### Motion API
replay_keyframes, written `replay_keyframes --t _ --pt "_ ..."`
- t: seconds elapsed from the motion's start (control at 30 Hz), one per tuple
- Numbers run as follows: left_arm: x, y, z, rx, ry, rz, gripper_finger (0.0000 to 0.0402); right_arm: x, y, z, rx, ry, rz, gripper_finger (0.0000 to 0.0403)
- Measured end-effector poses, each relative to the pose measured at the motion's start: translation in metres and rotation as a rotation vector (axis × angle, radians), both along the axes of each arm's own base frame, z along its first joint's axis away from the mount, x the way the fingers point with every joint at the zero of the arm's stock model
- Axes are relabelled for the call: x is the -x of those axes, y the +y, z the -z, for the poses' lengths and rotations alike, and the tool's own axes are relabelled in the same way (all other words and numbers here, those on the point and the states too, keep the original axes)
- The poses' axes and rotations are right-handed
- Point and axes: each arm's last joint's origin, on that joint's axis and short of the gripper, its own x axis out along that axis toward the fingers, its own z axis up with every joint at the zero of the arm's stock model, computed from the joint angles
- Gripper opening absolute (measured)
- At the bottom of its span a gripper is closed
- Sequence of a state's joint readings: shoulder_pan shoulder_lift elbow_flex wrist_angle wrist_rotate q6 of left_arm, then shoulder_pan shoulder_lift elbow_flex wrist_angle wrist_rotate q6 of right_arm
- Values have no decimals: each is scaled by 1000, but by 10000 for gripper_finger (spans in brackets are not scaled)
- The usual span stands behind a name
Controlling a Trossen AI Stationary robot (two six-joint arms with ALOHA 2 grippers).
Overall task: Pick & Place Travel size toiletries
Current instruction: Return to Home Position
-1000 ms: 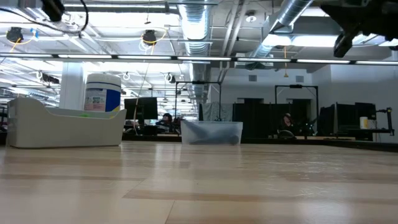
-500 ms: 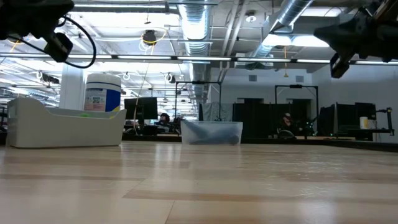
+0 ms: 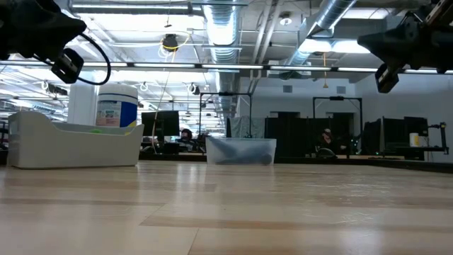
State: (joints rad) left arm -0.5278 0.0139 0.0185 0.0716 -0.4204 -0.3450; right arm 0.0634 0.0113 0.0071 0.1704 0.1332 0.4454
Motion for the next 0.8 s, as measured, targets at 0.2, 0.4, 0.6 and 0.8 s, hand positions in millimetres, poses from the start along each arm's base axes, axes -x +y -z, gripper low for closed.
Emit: replay_keyframes --t 0.2,0.4,0.6,0.8 --pt "0 0 0 1 -2 -1 5 0 0 0 0 3 3 0" --pt "0 1 -3 -126 -37 -34 3 0 -1 -1 63 -7 12 0" --pt "-1 0 -3 -179 -66 80 8 0 2 -2 300 -8 -17 0" --pt "-2 1 -1 -202 -89 215 6 -1 2 2 412 31 -26 0"
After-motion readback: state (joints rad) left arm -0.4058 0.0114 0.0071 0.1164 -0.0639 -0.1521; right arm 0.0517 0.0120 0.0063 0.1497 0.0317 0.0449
